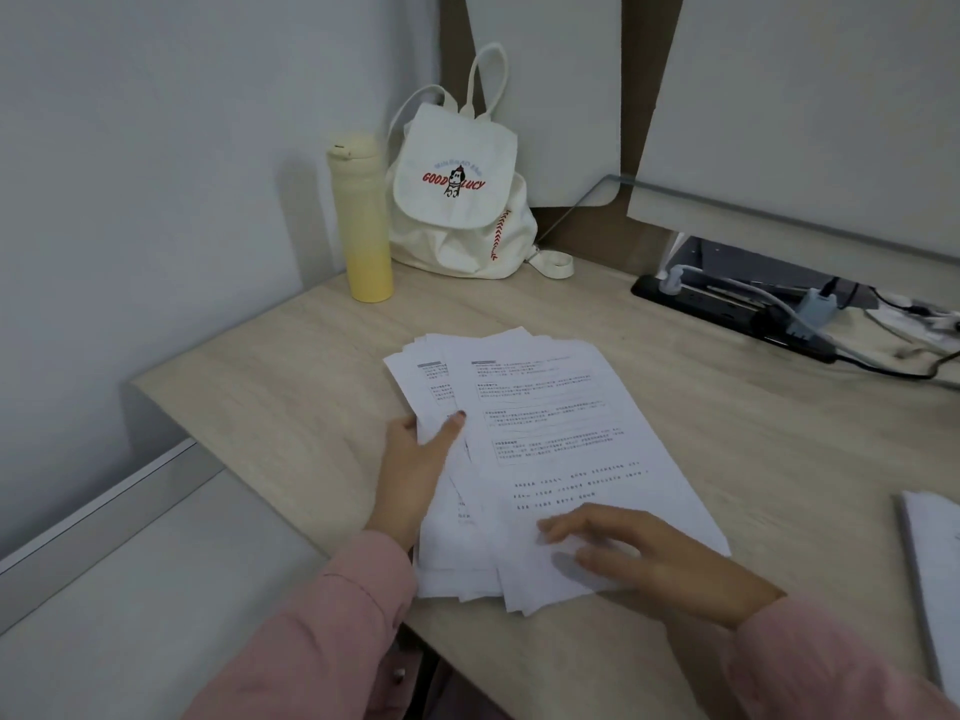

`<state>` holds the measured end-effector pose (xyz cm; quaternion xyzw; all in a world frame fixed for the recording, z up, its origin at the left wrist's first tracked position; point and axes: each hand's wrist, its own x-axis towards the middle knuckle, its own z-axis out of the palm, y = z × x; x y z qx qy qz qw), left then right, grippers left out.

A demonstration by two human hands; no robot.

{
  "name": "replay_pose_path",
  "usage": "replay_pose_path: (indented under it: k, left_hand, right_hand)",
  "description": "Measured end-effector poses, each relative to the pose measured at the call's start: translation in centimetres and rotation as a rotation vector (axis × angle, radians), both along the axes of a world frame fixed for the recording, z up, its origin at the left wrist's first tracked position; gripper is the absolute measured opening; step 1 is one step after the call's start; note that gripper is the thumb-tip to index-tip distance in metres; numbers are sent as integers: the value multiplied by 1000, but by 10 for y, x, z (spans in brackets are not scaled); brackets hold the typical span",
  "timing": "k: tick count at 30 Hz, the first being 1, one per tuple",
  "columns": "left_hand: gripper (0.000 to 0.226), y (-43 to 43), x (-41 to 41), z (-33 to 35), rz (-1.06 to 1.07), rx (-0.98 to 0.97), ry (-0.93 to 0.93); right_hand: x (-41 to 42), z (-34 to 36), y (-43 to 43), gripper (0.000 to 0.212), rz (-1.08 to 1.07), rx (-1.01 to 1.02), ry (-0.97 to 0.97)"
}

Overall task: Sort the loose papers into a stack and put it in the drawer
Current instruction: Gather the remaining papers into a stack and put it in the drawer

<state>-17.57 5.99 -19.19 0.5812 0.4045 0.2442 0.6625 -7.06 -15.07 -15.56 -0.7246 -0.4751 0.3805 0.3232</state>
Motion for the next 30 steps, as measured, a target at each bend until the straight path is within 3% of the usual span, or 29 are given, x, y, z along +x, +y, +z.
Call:
replay_pose_path:
  k: [4,9,12,14,16,19,22,26,30]
  left_hand:
    - [29,-22,4,2,-256,188,10]
    - [33,-38,5,18,-205,278,-7]
    - [33,-47,5,37,-221,289,-124]
    - [35,-53,7,48,-249,277,-197]
    - [32,-60,11,55,-268,245,-236]
    - [25,-72,18,60,-280,192,-265]
    - [33,-81,24,54,-301,160,-255]
    - [40,-80,31,54,-299,278,-197]
    - [36,-69,38,85,-226,373,-321]
  right_hand:
    - [11,-3,0,17,-172,98,50]
    - [44,0,-15,25,-663,221,-167]
    - [66,9,-33,51,-869,136,-63]
    - [73,14,-40,66,-906,128,105]
    - [73,21,-45,57,-893,130,182]
    - [64,29,-48,28,-890,196,157]
    - [51,30,-50,17,-886,286,174]
    - [44,38,-54,13,-925,439,118]
    - [49,62,-60,23,-923,625,159]
